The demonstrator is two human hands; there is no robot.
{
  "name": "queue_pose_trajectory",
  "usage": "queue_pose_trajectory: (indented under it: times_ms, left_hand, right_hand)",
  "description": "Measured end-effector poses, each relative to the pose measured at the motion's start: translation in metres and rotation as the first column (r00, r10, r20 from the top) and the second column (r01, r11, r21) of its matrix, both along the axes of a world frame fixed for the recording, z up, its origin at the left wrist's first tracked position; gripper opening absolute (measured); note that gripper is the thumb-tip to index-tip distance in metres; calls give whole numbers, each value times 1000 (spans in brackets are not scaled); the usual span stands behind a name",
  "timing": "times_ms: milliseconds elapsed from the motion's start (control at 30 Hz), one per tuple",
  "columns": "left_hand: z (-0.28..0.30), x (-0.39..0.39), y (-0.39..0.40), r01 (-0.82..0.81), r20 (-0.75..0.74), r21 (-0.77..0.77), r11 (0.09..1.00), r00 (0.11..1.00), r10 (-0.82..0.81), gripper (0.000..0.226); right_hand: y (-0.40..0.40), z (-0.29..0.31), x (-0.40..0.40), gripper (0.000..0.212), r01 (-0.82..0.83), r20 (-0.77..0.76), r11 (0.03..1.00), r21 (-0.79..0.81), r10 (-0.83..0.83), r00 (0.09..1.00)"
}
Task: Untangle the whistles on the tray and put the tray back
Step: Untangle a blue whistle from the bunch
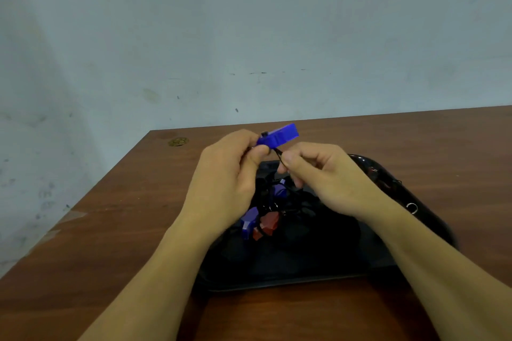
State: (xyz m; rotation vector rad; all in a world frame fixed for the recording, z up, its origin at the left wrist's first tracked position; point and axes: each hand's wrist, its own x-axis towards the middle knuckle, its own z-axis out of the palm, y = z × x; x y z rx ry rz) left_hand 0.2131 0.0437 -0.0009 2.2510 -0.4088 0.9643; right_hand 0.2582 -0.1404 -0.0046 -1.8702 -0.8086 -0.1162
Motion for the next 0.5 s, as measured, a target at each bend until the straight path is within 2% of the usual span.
queue_pose_trajectory:
  times_ms: [100,200,333,400,500]
  left_hand:
    - [-5,7,6,-135,-65,80,988,988,140,22]
    - [-4,4,2,-138,-132,218,966,977,169,27]
    - [5,-2,0,-28,-177,356,934,979,97,20]
    - [7,-6,-2,68,-200,404,912,980,15,21]
    - [9,-11,-2,139,-194,417,898,979,-61,21]
  right_hand:
    - [4,-1,-7,26,69,247,977,-202,-18,969]
    - [3,5,-10,26,127,385,963,-239,-27,923]
    - [-8,12,-1,25,148,367,988,-53,-119,923]
    - [-8,14,1,24,164,340,986,-20,-148,929]
    - [-7,16,5,27,103,186,995,10,-103,977]
